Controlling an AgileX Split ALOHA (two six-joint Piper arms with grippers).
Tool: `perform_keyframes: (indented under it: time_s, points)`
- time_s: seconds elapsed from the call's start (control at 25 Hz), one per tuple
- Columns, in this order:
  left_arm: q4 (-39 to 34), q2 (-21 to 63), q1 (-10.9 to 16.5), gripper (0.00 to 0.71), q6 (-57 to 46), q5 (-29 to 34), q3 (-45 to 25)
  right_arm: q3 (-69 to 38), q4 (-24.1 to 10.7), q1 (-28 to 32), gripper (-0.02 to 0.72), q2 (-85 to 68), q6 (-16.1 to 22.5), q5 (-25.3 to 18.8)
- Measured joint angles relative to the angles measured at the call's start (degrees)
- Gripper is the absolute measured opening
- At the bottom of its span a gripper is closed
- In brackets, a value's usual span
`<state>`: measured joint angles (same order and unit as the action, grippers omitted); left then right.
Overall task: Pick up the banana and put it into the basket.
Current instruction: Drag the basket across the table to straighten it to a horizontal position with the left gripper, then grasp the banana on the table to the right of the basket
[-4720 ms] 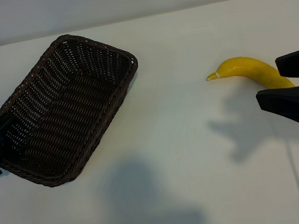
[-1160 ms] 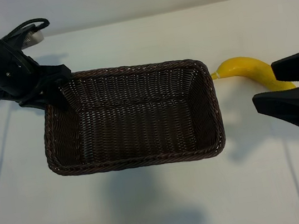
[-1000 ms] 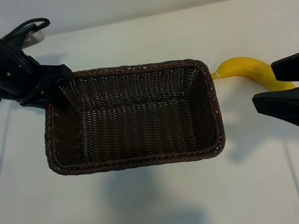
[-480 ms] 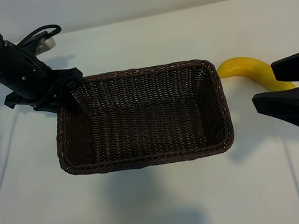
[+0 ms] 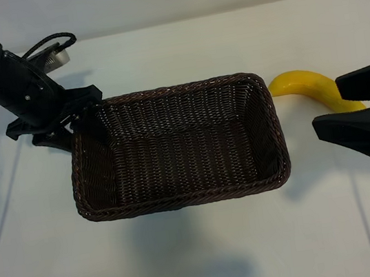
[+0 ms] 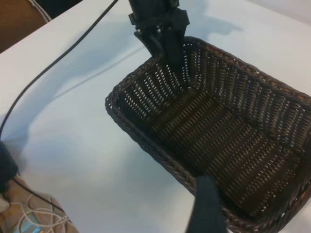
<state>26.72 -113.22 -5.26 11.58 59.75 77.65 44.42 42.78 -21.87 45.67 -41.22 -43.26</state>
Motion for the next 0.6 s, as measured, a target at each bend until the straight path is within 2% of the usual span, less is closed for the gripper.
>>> perform_keyframes:
  time_s: [0.08,0.24,0.44,0.6]
  points:
    - [-0.10,-0.01,0.00,0.608,0.00,2.57,0.80,0.00,0.00,0.00,0.525,0.00,0.00,0.00]
    - [-1.66,3.08,0.00,0.606,-0.22,6.82,3.26,0.00,0.00,0.00,0.525,0.00,0.00,0.00]
    - [-5.63,13.52,0.00,0.584,-2.60,7.57,7.92,0.00,0.00,0.00,0.525,0.00,0.00,0.00]
    - [-5.58,21.34,0.00,0.573,-2.49,7.57,7.80,0.00,0.00,0.00,0.525,0.00,0.00,0.00]
